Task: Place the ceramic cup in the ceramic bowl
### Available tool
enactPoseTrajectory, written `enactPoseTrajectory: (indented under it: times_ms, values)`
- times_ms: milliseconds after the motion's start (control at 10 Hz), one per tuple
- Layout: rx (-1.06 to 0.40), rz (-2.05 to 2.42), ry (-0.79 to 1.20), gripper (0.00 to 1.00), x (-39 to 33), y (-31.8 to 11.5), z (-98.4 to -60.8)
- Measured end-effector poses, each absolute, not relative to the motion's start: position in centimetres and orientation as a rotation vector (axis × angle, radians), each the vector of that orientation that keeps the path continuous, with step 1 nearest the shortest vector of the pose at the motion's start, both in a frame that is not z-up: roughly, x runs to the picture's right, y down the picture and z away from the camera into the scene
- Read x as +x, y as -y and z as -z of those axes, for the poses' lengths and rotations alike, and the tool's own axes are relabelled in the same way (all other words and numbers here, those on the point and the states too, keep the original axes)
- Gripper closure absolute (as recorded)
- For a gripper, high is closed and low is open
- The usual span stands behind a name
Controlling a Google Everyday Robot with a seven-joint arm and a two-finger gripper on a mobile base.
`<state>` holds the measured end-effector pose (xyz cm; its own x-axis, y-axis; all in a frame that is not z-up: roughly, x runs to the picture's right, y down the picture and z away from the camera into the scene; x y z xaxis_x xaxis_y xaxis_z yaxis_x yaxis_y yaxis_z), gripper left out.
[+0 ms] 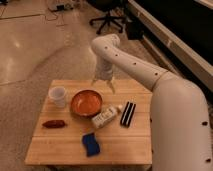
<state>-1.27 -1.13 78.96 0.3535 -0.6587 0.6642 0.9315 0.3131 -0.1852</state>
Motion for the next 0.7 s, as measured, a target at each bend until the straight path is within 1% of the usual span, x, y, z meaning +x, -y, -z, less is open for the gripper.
enactPoseTrajectory:
  times_ms: [700]
  values:
    - [-0.606, 1.117, 0.528, 0.2, -1.44, 1.25, -78.98]
